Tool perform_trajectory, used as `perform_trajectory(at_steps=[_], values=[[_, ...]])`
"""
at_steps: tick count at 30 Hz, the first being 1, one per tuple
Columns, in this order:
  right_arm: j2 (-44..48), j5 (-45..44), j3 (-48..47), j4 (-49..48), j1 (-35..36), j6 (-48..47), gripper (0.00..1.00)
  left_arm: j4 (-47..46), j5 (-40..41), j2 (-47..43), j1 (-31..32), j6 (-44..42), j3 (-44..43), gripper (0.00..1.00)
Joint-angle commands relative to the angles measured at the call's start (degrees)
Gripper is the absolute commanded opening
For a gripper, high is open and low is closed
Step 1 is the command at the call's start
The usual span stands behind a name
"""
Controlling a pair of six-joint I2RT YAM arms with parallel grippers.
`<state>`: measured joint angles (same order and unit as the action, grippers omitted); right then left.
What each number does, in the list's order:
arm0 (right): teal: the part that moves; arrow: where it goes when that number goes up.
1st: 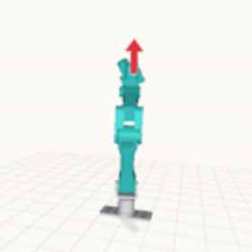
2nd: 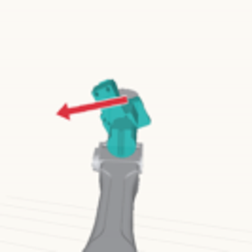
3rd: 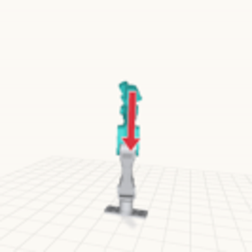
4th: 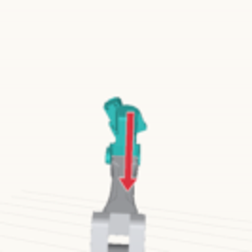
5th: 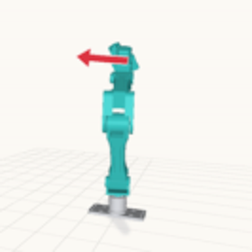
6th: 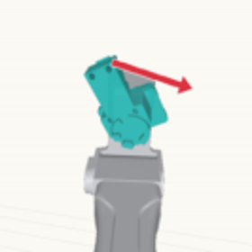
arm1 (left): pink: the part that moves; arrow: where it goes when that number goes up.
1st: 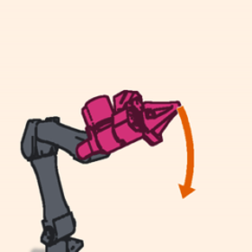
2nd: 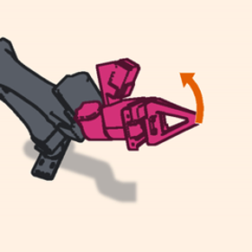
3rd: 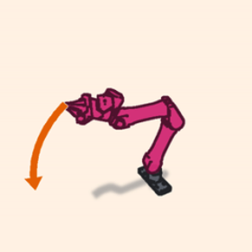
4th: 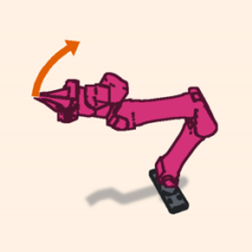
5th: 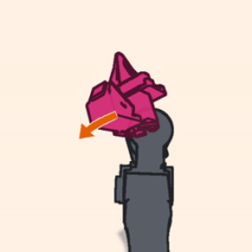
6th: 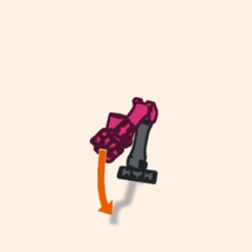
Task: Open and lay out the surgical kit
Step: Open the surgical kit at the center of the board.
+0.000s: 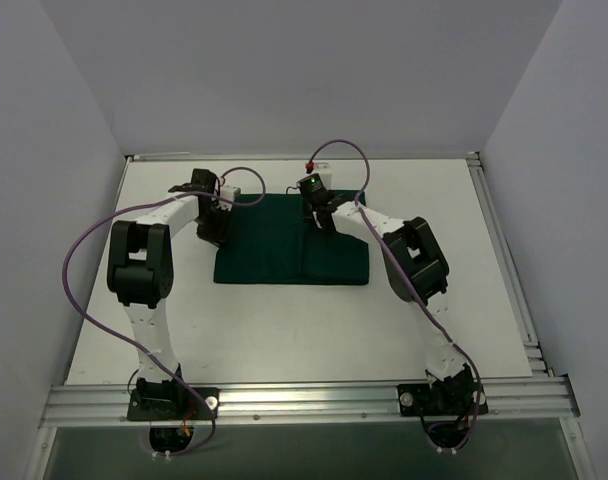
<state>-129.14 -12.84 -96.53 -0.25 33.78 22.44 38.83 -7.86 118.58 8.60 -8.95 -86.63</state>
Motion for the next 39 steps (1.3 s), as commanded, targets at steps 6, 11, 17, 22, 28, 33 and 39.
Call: perform_trajectory(at_steps=[6, 11, 17, 22, 28, 33, 39], values=[[6.2, 0.1, 2.5, 1.1, -0.6, -0.3, 0.0, 0.1, 1.6, 3.1, 0.0, -0.5, 0.8, 0.02], [9.0, 2.4, 4.6, -0.6, -1.7, -0.5, 0.0, -0.2, 1.4, 2.9, 0.0, -0.4, 0.9, 0.02], [12.8, 5.5, 8.9, -3.2, -4.1, -1.3, 0.0, -0.5, 1.3, 2.8, 0.0, -0.5, 1.2, 0.02], [16.4, 10.8, 13.0, -5.8, -8.0, -2.0, 0.0, -1.0, 1.4, 2.5, -0.1, -1.0, 1.7, 0.02], [24.5, 12.1, 23.0, -7.7, -15.1, -3.0, 0.0, -1.1, 2.1, 1.9, -0.3, -1.2, 1.4, 0.02], [29.2, 15.1, 29.4, -7.8, -23.7, -4.1, 0.0, -1.2, 2.8, 2.1, -0.3, -1.4, 0.8, 0.02], [28.0, 17.8, 30.5, -7.1, -31.0, -6.5, 0.0, -1.0, 3.2, 1.9, -0.3, -1.8, 0.7, 0.02]])
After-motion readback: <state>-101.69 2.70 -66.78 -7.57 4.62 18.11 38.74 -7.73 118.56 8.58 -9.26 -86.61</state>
